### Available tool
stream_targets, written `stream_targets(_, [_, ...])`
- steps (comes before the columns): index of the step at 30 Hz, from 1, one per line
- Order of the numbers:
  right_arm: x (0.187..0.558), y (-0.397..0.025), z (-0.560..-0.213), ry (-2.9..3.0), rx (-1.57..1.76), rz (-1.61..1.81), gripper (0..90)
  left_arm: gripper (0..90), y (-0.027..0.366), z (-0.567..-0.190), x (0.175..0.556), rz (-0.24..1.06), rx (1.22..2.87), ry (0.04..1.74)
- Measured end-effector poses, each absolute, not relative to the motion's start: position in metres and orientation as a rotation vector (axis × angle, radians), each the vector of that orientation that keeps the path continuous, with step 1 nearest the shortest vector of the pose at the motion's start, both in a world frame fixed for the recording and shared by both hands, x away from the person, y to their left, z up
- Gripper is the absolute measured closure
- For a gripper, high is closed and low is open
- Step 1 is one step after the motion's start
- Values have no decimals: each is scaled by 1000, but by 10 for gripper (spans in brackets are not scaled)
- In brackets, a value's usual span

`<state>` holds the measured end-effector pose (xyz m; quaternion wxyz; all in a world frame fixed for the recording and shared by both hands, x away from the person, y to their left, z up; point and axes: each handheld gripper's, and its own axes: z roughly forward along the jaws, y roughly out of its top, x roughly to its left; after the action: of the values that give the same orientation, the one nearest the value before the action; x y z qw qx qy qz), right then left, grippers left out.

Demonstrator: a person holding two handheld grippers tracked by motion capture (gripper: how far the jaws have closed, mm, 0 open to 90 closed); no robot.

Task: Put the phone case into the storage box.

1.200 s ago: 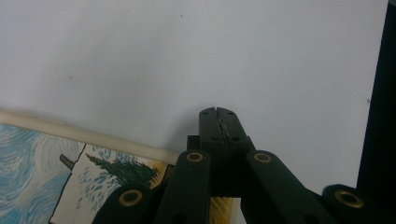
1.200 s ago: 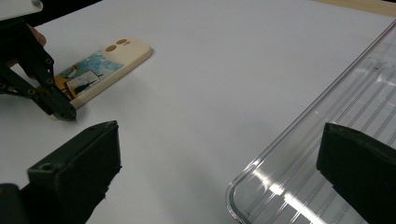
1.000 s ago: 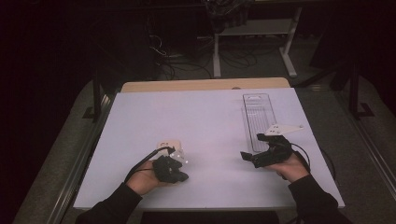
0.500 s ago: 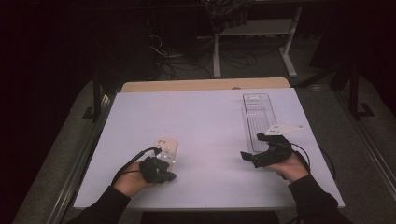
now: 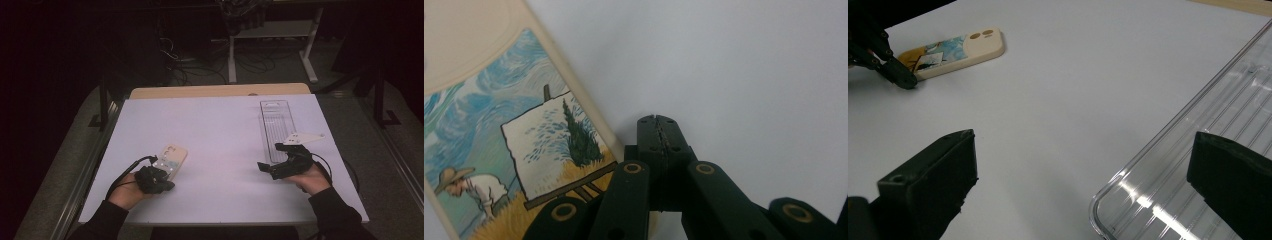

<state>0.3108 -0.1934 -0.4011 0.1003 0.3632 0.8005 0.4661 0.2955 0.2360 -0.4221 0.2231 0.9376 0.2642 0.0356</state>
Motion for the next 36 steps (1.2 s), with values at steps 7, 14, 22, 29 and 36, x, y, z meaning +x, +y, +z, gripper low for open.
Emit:
stream_targets(7, [311, -193, -401, 2366, 1073, 1378, 0, 900, 253, -422, 300, 136, 2573, 791])
stream_targets(14, [311, -193, -401, 2366, 1070, 1378, 0, 900, 270, -422, 306, 173, 2549, 854])
stream_targets(22, [311, -193, -401, 2367, 1071, 1378, 0, 878, 265, -413, 305, 158, 2435, 828])
stream_targets(29, [311, -194, -401, 2369, 1071, 1378, 0, 691, 253, -405, 309, 151, 2342, 770])
stream_targets(36, [311, -194, -401, 2370, 1071, 1379, 0, 499, 243, -396, 315, 133, 2236, 677])
